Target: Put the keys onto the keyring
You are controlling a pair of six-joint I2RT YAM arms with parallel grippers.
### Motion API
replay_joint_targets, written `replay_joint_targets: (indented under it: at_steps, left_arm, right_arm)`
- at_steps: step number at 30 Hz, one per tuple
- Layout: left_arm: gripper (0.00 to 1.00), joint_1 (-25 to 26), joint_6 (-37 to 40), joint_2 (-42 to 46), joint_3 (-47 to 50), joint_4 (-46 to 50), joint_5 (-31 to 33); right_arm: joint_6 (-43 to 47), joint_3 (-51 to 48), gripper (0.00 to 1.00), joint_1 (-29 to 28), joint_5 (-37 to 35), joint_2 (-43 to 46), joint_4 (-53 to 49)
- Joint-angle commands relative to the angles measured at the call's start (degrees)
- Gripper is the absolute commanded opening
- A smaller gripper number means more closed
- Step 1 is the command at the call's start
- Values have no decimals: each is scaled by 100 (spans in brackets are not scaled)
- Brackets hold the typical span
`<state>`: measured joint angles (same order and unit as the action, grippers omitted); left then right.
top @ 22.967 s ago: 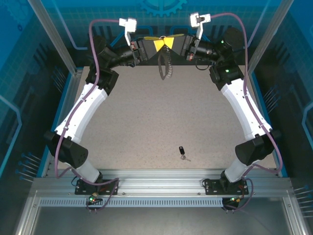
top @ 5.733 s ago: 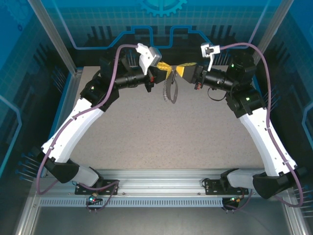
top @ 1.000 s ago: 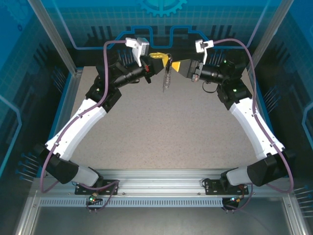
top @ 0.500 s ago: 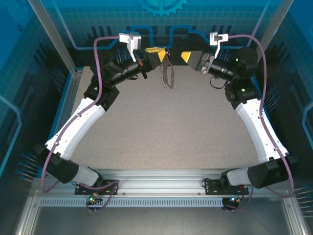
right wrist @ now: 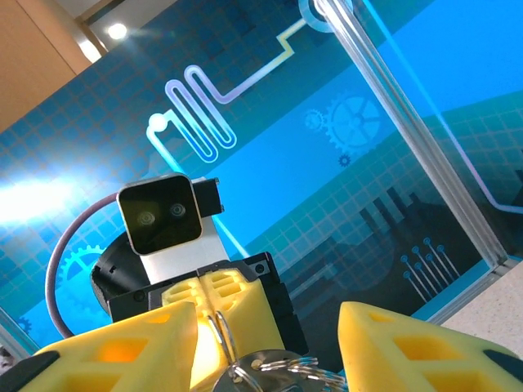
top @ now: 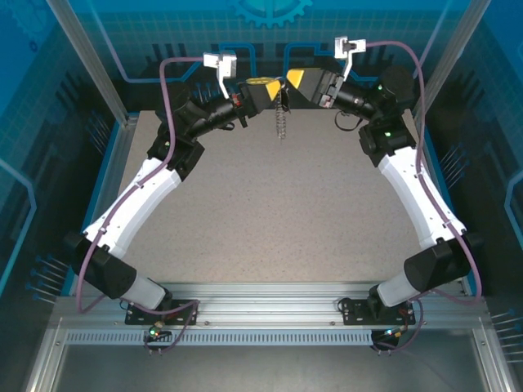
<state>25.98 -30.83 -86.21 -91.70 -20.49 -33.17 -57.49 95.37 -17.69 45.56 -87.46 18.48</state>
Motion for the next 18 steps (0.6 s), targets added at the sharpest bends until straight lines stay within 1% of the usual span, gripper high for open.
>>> replay_joint_targets:
  at_steps: [1,3,10,18]
  left_arm:
    - [0,-40,-191,65,53,-481,-102]
    - [0,-45,-209,84,81,-509,-77]
    - [0,-60,-273,98,149,-607,2]
    - [0,-75,-320,105,194,-658,12]
  right_arm:
    - [-27,138,47,-145,107,0,327]
    - [-25,56,45,-187,97,31,364]
    - [-16,-319,41,-208,66,236,431]
    - [-83,-383,30,-207,60,244,530]
